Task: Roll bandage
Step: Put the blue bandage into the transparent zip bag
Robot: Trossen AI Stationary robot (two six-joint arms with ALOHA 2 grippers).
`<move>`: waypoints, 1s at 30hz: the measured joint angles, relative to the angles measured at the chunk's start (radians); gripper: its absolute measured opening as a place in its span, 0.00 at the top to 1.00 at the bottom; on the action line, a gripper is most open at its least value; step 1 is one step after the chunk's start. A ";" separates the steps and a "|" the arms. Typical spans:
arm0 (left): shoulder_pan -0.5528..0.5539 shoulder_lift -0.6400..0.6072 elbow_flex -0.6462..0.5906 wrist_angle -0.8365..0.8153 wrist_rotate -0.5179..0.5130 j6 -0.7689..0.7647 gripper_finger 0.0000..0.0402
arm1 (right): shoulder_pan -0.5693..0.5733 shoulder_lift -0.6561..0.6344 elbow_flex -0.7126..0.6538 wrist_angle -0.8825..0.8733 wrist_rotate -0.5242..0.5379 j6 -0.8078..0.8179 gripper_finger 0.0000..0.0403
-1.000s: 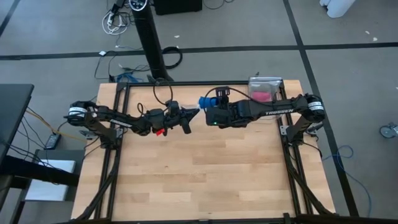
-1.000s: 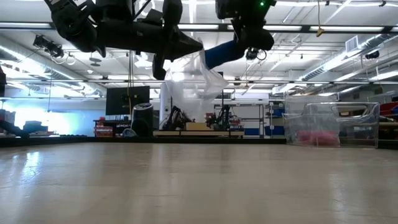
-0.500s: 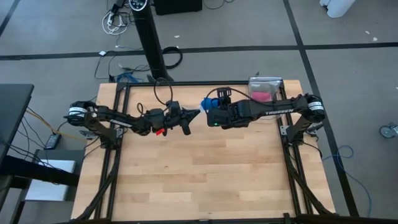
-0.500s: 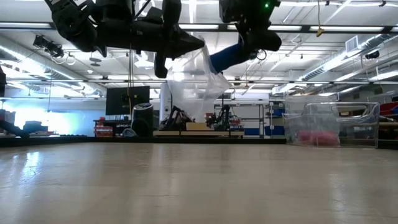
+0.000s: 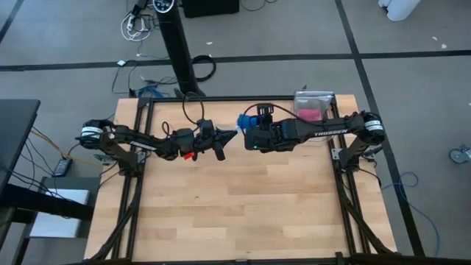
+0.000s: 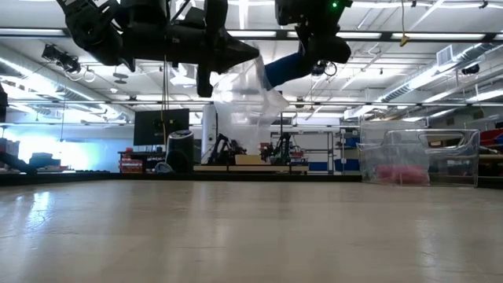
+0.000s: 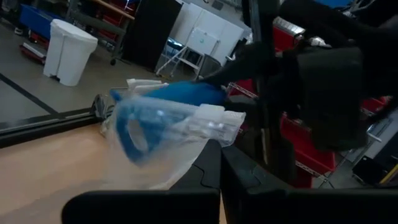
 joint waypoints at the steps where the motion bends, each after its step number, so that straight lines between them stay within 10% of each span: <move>1: 0.000 0.000 0.000 0.000 0.005 0.000 1.00 | -0.004 0.000 0.000 -0.007 0.008 0.010 0.89; 30: 0.000 -0.026 -0.004 -0.006 0.073 0.082 1.00 | 0.029 -0.076 0.000 -0.023 -0.279 0.100 0.89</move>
